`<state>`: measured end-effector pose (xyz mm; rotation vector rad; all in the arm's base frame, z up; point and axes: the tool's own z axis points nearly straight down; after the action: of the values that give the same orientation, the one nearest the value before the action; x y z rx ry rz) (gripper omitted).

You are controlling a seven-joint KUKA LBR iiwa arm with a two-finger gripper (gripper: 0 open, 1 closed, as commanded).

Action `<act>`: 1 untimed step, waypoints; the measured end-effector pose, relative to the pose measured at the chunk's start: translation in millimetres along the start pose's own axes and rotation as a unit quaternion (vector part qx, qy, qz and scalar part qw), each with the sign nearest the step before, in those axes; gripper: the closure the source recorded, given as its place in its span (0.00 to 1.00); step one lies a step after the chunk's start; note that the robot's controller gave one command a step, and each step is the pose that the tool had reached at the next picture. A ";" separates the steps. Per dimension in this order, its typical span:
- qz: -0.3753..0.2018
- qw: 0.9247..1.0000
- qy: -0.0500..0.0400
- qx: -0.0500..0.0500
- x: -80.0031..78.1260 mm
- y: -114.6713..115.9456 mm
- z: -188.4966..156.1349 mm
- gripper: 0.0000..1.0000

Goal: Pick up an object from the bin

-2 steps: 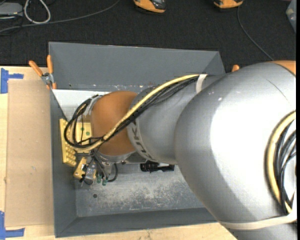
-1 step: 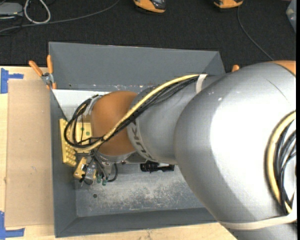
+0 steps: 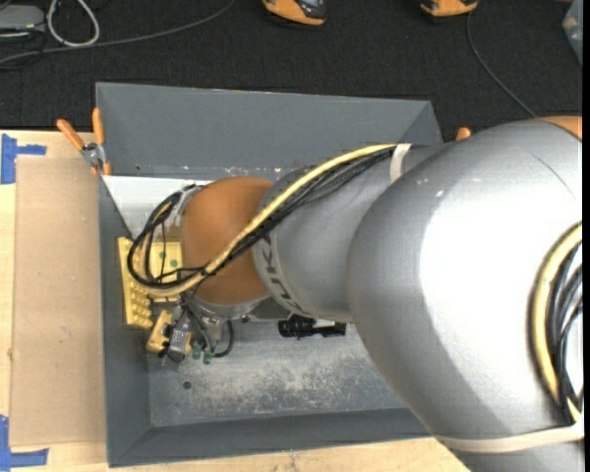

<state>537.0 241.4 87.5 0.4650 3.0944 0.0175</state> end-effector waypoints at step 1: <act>0.001 1.000 0.003 0.002 0.9 -1.7 -19.7 1.00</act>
Offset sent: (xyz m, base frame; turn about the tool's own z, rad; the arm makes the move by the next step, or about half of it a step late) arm -0.0017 -0.0014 0.0177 0.0012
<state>535.3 239.9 107.1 0.4679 3.0998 0.0115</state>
